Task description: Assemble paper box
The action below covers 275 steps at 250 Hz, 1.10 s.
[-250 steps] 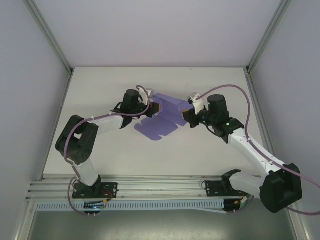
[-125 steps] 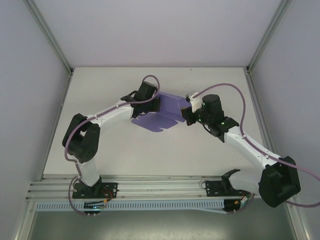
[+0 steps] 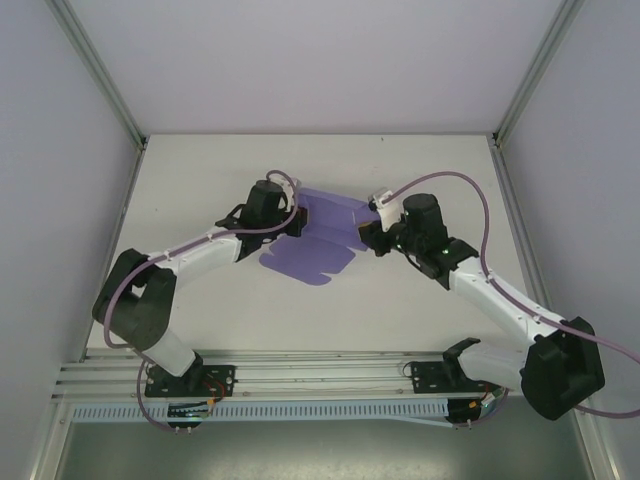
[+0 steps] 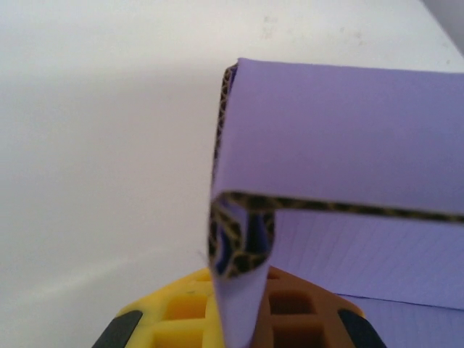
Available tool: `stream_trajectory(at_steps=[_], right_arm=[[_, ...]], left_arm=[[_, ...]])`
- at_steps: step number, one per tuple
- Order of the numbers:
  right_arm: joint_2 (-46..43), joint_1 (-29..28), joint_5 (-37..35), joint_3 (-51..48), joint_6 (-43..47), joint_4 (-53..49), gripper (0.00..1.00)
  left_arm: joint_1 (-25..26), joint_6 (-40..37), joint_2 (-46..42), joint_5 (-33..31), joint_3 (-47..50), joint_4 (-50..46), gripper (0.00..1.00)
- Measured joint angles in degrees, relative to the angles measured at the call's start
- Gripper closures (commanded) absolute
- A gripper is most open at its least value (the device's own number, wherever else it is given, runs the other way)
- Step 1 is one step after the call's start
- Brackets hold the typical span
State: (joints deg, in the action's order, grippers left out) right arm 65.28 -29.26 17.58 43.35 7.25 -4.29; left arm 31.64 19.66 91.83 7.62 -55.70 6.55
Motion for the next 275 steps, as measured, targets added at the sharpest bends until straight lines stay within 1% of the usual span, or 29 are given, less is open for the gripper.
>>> stream_trajectory(at_steps=[14, 35, 80, 116, 146, 189, 246, 275], right_arm=[[-0.68, 0.00, -0.44, -0.15, 0.55, -0.79, 0.44], [-2.49, 0.00, -0.74, -0.15, 1.05, -1.77, 0.31], [-9.62, 0.00, -1.31, -0.15, 0.00, -3.80, 0.11], [-15.52, 0.00, -4.55, 0.22, -0.37, -4.22, 0.07], [-15.74, 0.00, -9.09, 2.67, -0.35, -5.66, 0.07], [-10.73, 0.00, -13.20, 7.19, -0.31, -6.73, 0.07], [-1.55, -0.15, -13.53, 9.05, -0.35, -7.65, 0.06], [1.68, -1.68, -13.68, 9.05, -0.31, -7.54, 0.06]], left_arm=[[-0.39, -1.60, -0.61, -0.17, 0.07, 1.42, 1.00], [-0.70, -3.41, -2.05, -0.11, 1.36, 4.04, 1.00], [-0.68, -5.81, -5.70, 0.81, 6.32, 7.93, 1.00], [-0.68, -6.43, -5.97, 0.81, 7.93, 8.46, 1.00], [-0.68, -6.54, -5.97, 0.94, 8.92, 8.87, 1.00], [-0.68, -6.54, -5.97, 0.98, 9.46, 9.42, 1.00], [-0.83, -5.99, -5.97, 0.07, 9.46, 9.31, 1.00], [-0.83, -4.96, -5.97, -0.04, 9.33, 8.11, 1.00]])
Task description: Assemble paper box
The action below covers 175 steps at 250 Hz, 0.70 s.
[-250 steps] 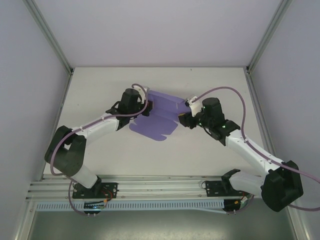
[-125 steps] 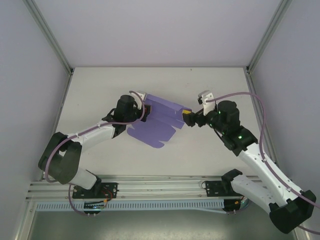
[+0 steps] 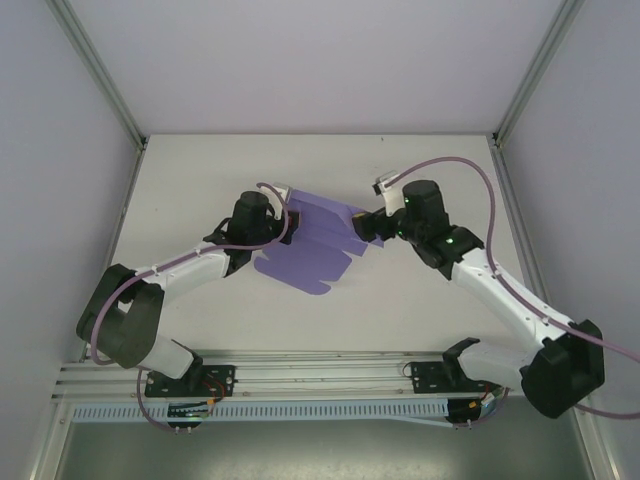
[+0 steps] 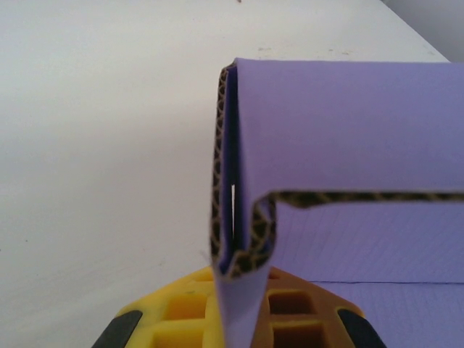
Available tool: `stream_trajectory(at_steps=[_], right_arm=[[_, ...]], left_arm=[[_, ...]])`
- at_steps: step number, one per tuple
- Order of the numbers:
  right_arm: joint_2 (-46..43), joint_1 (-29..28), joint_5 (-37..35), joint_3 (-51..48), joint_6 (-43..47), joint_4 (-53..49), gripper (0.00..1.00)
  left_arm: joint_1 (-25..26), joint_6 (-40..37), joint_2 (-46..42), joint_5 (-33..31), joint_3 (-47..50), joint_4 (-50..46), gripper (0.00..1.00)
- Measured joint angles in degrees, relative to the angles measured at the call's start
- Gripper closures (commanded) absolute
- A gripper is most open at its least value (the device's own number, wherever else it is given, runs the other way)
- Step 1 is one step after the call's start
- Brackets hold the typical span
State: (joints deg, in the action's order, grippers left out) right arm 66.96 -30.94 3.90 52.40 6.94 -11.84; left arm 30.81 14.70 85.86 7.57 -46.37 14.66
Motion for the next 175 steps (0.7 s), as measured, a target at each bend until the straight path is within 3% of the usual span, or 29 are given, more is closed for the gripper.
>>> stream_trajectory(at_steps=[50, 130, 175], right_arm=[[5.46, -2.75, -4.63, 0.00, -1.27, 6.51, 0.01], [13.14, -12.48, -35.17, -0.37, -7.23, 22.93, 0.01], [9.18, -13.11, -41.40, -3.56, -10.62, 21.07, 0.01]], left_arm=[[-0.42, 1.05, 0.02, 1.40, -0.02, -0.55, 1.00], [-1.44, 6.21, 1.46, -0.50, -0.02, -0.39, 1.00], [-0.28, 8.13, 1.44, -0.48, -0.26, 0.28, 1.00]])
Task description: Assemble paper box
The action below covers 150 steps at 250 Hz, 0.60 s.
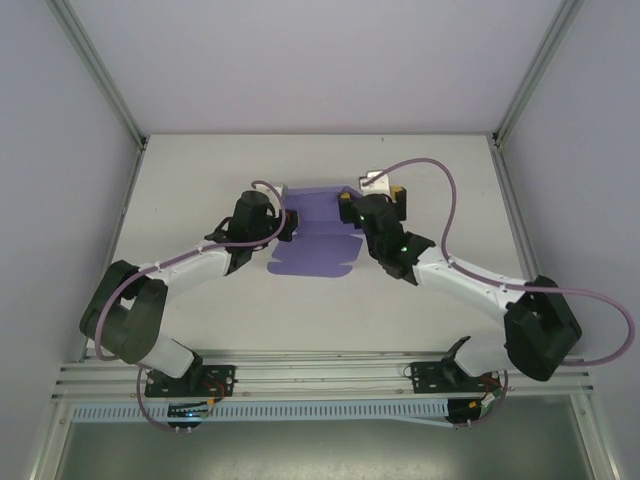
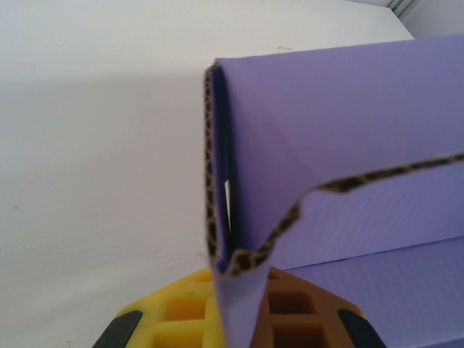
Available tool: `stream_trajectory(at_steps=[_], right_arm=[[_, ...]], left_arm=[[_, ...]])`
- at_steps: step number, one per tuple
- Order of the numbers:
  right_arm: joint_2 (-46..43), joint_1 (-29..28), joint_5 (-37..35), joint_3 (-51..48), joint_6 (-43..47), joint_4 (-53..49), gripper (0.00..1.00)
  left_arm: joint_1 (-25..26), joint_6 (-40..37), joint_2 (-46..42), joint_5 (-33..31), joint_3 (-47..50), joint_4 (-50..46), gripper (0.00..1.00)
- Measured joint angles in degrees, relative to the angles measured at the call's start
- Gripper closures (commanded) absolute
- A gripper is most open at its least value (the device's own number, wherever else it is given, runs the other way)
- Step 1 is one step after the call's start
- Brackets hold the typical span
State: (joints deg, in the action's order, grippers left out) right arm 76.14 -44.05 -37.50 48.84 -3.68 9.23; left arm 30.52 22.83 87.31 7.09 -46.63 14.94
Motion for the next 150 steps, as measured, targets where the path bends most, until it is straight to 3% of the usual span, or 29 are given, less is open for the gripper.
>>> stream_trajectory(at_steps=[42, 86, 109, 150], right_arm=[[-13.94, 0.46, 0.61, -6.29, 0.44, -7.69, 0.01], [-27.52, 7.61, 10.38, -12.24, 0.46, -15.96, 0.01], [-30.29, 10.86, 15.63, -15.21, 0.11, -18.71, 0.01], [-27.85, 11.23, 23.85, -16.96, 0.17, -19.23, 0.01]], left_arm=[[0.72, 0.31, -0.59, -0.28, -0.02, -0.24, 1.00], [0.66, 0.20, -2.21, -0.46, -0.02, -0.24, 1.00], [0.66, 0.15, -2.89, -0.46, -0.02, -0.26, 1.00], [0.66, -0.04, -3.52, -0.20, -0.02, -0.28, 1.00]])
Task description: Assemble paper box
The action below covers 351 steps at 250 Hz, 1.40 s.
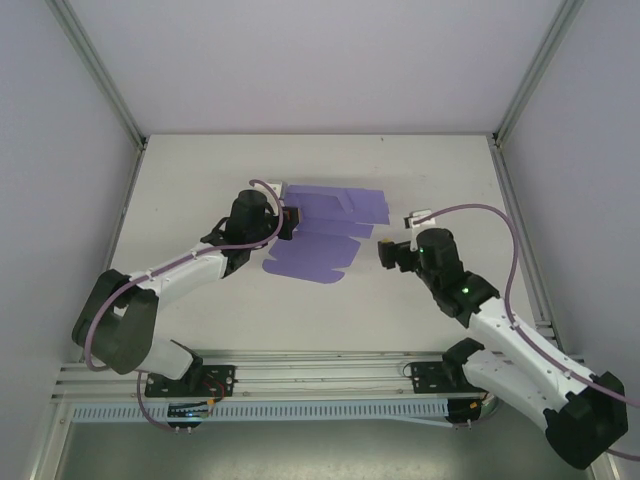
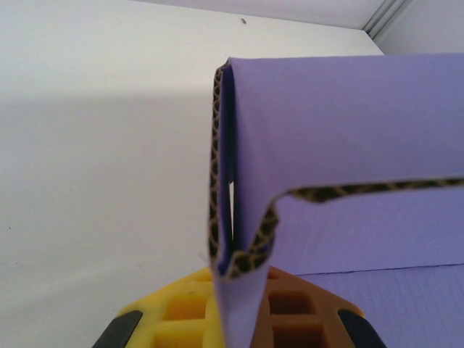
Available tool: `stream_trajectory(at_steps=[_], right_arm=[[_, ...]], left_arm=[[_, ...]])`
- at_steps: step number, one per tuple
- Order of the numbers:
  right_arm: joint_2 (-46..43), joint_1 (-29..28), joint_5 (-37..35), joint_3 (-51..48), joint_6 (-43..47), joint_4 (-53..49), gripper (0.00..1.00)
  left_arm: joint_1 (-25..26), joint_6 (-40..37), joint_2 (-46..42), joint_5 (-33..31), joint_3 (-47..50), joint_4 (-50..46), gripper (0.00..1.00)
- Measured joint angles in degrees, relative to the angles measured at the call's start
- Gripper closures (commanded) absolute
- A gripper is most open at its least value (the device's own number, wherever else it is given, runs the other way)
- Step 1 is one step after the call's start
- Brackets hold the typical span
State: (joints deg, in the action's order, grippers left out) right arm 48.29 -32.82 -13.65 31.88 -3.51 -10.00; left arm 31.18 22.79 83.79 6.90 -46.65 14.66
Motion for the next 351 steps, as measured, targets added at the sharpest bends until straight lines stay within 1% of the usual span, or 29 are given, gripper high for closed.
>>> stream_trajectory(at_steps=[30, 63, 129, 154, 191, 231, 246, 308, 351], right_arm=[[5.20, 0.00, 2.82, 0.55, 0.15, 2.29, 0.01], [10.29, 0.00, 3.32, 3.23, 1.31, 5.18, 0.01], [15.74, -1.44, 4.07, 9.14, 4.72, 7.04, 0.01], [17.00, -3.04, 2.25, 10.12, 5.95, 7.10, 0.01], [20.39, -5.60, -2.47, 12.46, 8.04, 7.15, 0.01], [25.83, -9.77, -12.13, 14.05, 12.33, 7.21, 0.01], [26.53, -10.56, -14.40, 14.05, 13.29, 7.21, 0.01], [26.49, -10.73, -16.76, 14.19, 15.89, 7.06, 0.01], [26.47, -10.67, -14.88, 15.47, 16.94, 5.84, 0.01]], left_arm=[[0.00, -0.48, -0.09, 0.42, 0.00, 0.00, 1.00], [-0.02, -1.40, -0.09, 1.40, 0.72, 0.48, 1.00], [-0.42, -2.12, -0.09, 1.49, 2.25, 1.86, 1.00], [-1.01, -2.16, -0.09, 1.44, 2.51, 1.81, 1.00], [-1.75, -2.32, -0.09, 1.79, 3.34, 1.99, 1.00], [-1.92, -4.68, -0.07, 0.26, 3.43, 1.73, 1.00], [-1.92, -5.60, -0.09, 0.07, 3.80, 1.73, 1.00], [-1.42, -8.20, -2.25, -0.09, 6.38, 3.15, 1.00], [-1.27, -8.37, -2.32, -0.55, 6.38, 3.23, 1.00]])
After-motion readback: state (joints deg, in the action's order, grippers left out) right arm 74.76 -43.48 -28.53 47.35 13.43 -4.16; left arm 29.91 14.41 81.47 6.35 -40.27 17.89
